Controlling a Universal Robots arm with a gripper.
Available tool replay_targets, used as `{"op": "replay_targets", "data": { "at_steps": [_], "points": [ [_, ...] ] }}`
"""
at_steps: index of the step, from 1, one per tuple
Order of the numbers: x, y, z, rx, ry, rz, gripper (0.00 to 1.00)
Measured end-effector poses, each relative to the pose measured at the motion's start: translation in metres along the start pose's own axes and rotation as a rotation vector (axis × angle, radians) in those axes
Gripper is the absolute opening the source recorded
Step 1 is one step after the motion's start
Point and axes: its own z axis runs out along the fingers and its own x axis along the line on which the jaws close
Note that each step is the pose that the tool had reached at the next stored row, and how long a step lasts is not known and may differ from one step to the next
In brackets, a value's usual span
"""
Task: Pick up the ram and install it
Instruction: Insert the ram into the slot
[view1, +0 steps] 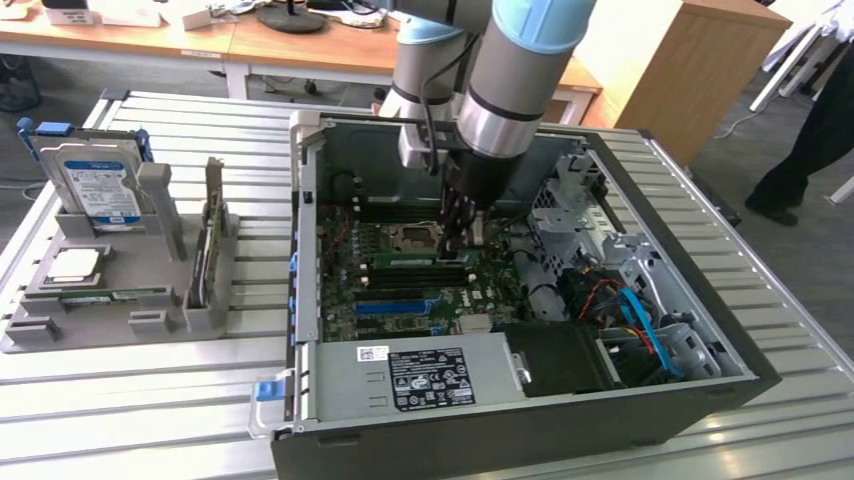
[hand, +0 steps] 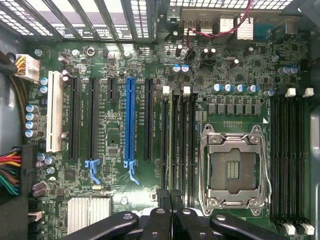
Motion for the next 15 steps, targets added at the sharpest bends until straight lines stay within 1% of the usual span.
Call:
{"op": "replay_targets", "data": {
  "at_steps": [15],
  "points": [
    [0.0002,-0.0003,0.0078,-0.0001,0.0002,0.000,0.12]
  ]
}}
